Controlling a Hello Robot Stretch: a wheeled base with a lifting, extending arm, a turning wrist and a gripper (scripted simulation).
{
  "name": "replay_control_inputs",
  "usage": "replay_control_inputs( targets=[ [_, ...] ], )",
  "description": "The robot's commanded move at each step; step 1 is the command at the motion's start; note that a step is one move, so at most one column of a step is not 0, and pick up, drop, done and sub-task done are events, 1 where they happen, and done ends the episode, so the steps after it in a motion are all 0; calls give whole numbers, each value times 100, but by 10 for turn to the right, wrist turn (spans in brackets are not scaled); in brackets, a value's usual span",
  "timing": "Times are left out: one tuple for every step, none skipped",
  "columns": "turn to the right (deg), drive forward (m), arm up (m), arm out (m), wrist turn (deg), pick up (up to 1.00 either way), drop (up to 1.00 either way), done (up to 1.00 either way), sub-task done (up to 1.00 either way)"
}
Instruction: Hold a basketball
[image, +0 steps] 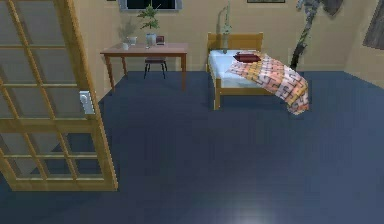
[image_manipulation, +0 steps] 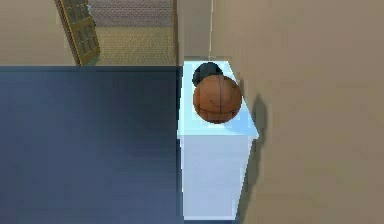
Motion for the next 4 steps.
replay_control_inputs(
  targets=[
    [0, 0, 50, 0, 0, 0, 0, 0, 0],
    [0, 0, 38, 0, 0, 0, 0, 0, 0],
    [0, 0, 0, 50, 0, 0, 0, 0, 0],
    [0, 0, 0, 0, 450, 0, 0, 0, 0]
  ],
)
